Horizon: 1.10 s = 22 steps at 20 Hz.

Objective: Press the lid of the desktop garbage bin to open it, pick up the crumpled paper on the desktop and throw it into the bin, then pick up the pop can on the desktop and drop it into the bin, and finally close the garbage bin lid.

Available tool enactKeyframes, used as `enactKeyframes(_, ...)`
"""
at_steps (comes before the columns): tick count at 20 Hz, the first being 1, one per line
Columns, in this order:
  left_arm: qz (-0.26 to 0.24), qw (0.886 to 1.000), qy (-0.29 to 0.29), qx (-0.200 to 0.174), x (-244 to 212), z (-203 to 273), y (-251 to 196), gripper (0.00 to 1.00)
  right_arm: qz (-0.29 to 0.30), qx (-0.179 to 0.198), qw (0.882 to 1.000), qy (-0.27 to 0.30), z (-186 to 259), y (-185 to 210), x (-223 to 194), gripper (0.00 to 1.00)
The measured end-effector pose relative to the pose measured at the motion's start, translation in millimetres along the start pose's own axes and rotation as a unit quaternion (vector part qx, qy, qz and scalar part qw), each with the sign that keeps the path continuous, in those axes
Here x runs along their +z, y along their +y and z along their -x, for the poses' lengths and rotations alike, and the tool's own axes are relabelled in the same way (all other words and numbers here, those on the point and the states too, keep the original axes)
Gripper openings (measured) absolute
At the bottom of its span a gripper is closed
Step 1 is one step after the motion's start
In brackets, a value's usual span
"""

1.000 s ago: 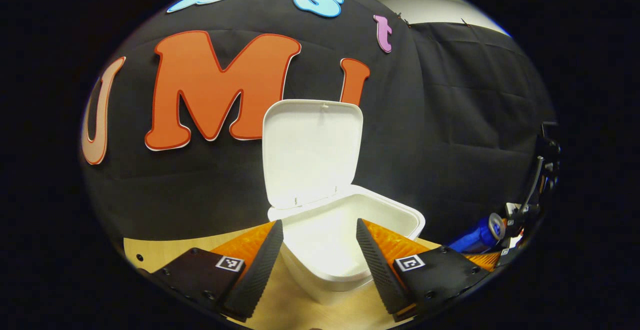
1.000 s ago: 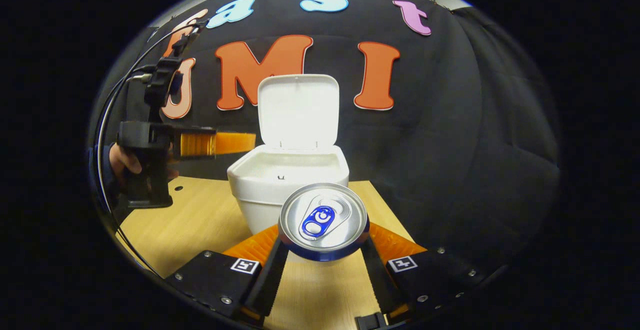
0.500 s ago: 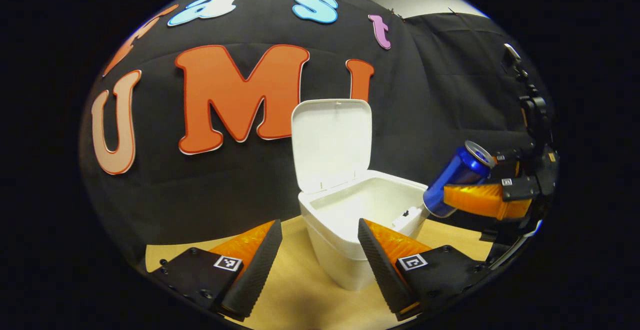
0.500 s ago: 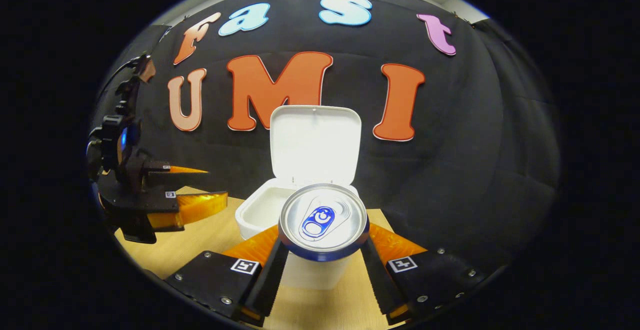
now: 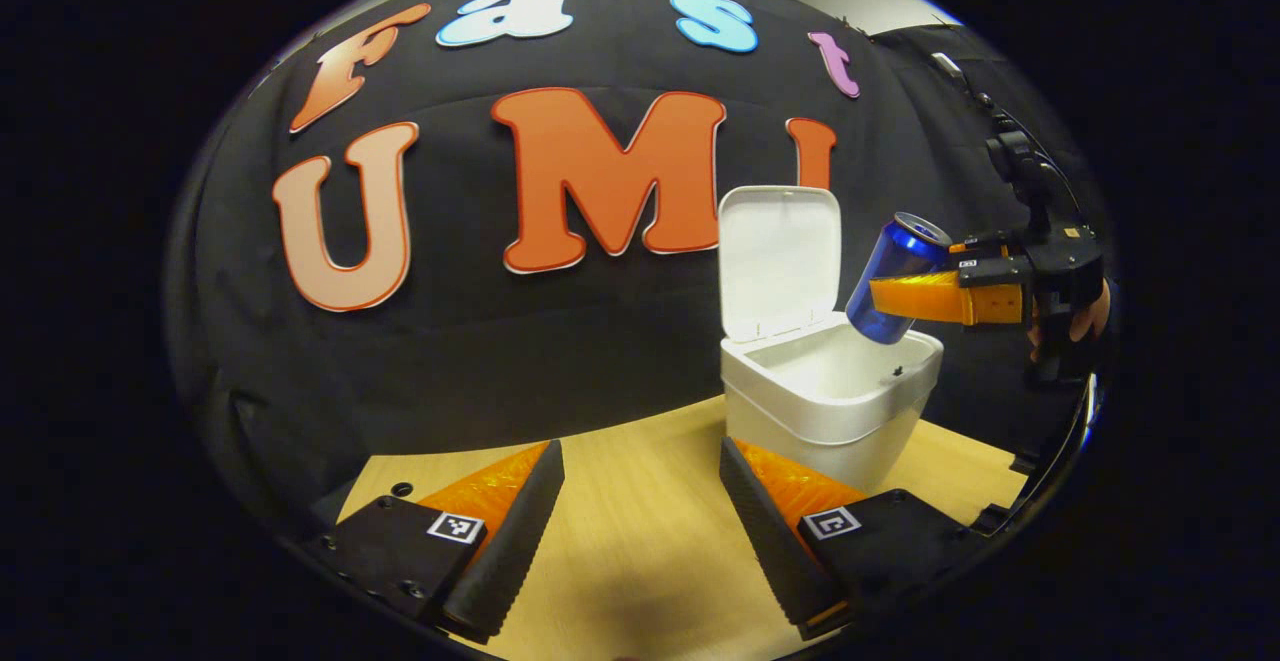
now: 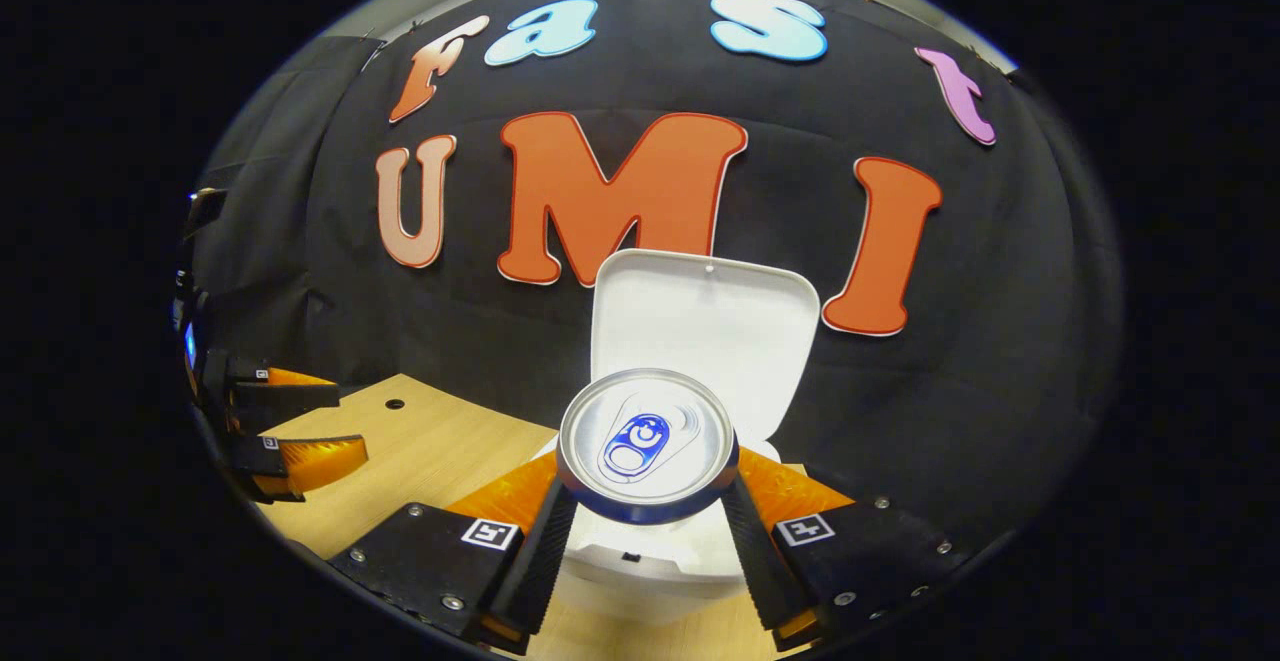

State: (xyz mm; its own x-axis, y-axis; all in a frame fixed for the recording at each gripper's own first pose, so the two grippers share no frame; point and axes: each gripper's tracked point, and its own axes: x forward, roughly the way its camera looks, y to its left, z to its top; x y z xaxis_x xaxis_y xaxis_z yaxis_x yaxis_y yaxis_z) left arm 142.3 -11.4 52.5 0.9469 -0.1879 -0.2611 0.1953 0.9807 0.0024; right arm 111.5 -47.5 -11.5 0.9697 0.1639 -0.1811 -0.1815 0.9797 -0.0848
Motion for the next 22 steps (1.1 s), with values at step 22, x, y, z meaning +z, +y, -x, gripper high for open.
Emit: enactKeyframes(22, 0.029, 0.981, 0.069, 0.177, -95.1, 86.9, 143.8, 0.99, 0.038, 0.013, 0.995, 0.091, -57.9, 22.7, -58.6, 0.82)
